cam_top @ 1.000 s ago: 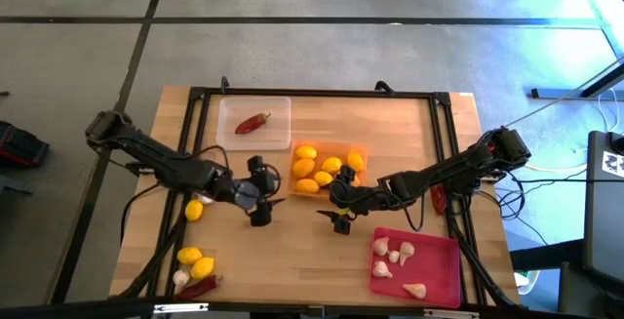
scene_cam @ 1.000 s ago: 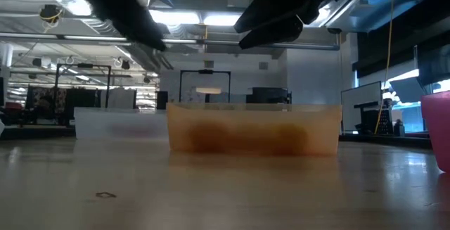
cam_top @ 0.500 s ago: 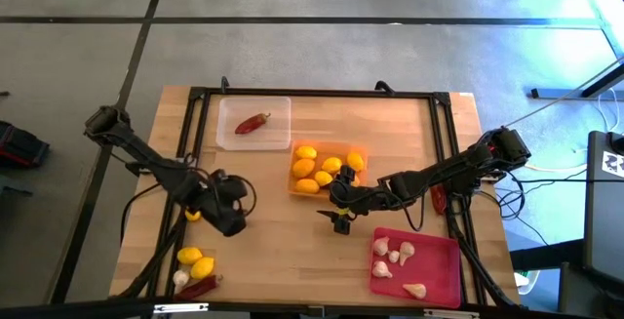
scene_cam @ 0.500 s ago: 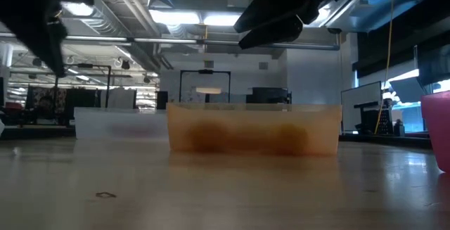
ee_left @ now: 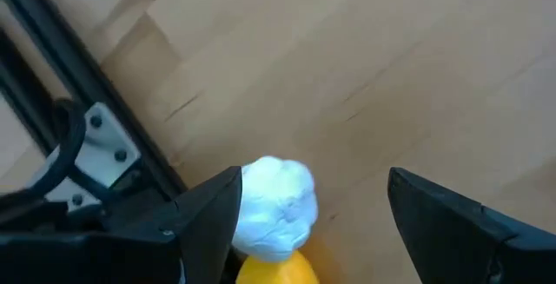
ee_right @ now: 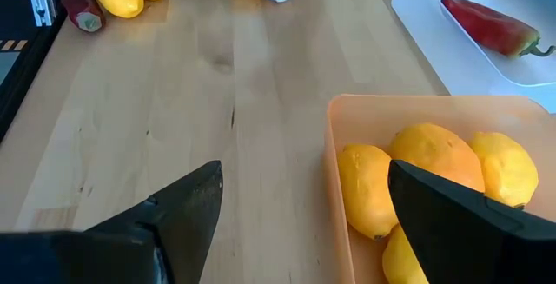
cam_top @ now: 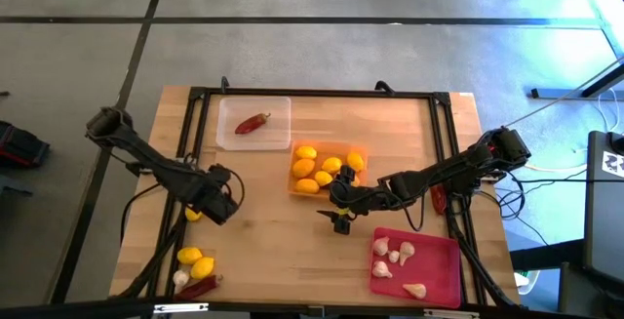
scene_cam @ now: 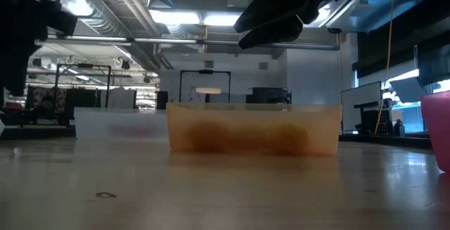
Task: Sort produce into baskets
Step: Put the lemon into the orange bin
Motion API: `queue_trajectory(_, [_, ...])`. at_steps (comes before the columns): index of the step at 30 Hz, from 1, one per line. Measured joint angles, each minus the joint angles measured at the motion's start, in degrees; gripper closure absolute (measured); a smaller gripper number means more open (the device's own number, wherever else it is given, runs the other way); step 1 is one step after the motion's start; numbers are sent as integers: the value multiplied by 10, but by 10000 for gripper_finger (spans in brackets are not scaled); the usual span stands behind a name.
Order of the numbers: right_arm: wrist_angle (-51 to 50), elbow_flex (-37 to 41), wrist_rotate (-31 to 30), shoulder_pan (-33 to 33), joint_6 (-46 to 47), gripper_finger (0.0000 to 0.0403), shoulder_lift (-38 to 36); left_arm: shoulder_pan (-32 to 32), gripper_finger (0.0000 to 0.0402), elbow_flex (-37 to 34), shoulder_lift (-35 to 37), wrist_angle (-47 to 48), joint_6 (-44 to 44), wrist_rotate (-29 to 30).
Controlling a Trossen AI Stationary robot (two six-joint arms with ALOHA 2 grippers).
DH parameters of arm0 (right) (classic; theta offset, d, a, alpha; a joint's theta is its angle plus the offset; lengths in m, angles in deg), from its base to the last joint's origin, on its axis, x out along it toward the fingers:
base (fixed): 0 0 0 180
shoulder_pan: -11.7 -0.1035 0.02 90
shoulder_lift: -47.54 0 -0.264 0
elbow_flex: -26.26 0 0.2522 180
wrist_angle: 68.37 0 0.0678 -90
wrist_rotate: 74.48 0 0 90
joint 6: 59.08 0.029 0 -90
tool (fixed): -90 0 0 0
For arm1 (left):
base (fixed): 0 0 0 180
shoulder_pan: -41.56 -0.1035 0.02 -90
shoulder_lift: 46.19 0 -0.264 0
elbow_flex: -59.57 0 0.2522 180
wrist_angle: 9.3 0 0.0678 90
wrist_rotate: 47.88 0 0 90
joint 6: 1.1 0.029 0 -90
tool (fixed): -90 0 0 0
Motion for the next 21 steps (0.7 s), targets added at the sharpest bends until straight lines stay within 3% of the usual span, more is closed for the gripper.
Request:
queue_trajectory(6, [0,0,0,0,0,84,0,-10,118,-9,-34,0,17,-57])
queue_trajectory(14, [3,0,-1,0,0,84,0,-6,118,-9,-38,1,13,-192])
queue_trajectory(21, [0,0,-1,0,0,84,0,16,120,-9,-44,-9,-37,-216])
